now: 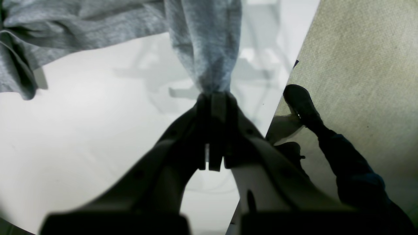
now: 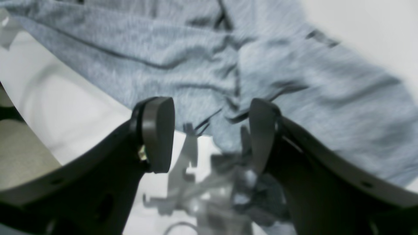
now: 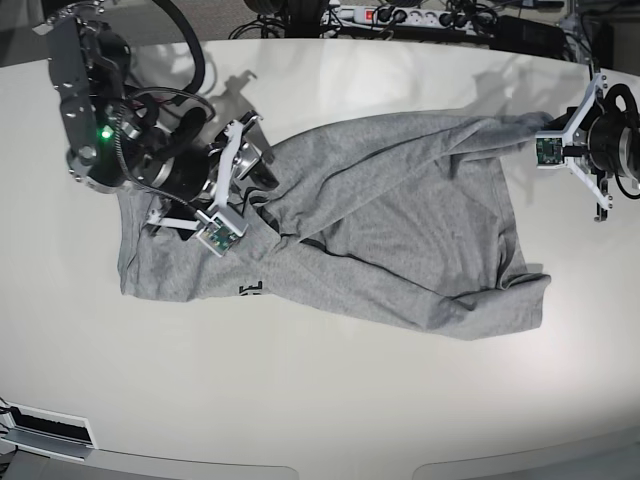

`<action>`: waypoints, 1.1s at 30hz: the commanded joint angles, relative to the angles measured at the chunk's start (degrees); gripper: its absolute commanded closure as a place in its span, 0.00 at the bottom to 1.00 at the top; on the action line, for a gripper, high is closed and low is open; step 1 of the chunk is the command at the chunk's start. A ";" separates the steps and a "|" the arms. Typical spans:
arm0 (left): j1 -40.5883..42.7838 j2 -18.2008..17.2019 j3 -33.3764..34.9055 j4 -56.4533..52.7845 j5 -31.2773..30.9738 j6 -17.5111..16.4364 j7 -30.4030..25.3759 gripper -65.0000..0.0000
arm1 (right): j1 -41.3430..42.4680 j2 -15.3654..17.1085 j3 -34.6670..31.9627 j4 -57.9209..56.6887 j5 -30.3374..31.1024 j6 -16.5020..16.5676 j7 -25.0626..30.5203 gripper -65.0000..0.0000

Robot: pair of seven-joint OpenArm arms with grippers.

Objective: Layout the t-shirt on the table in an organized manner, then fold the t-shirt properly
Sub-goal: 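Move the right gripper inward along the shirt edge and regrasp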

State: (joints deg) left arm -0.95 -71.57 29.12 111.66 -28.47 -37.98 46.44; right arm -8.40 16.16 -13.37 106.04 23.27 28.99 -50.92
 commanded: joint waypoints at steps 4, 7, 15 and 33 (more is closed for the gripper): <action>-0.66 -1.44 -0.74 0.46 -0.07 0.11 -0.17 1.00 | 3.96 -1.86 0.26 -6.69 -0.85 -2.97 2.34 0.41; -0.66 -1.42 -0.74 0.46 -0.09 0.11 -0.17 1.00 | 5.68 -3.39 0.28 -10.05 -1.05 -4.68 3.04 0.41; -0.63 -1.42 -0.74 0.46 -0.07 0.11 -0.15 1.00 | 6.14 -7.85 0.28 -11.58 -5.38 -7.08 4.44 0.42; -0.63 -1.46 -0.74 0.46 -0.07 0.11 -0.52 1.00 | 7.13 -8.74 0.28 -15.72 -13.27 -3.87 -1.20 1.00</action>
State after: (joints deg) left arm -0.95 -71.57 29.12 111.66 -28.45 -38.00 46.28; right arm -2.24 7.44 -13.28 89.10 9.37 24.99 -53.39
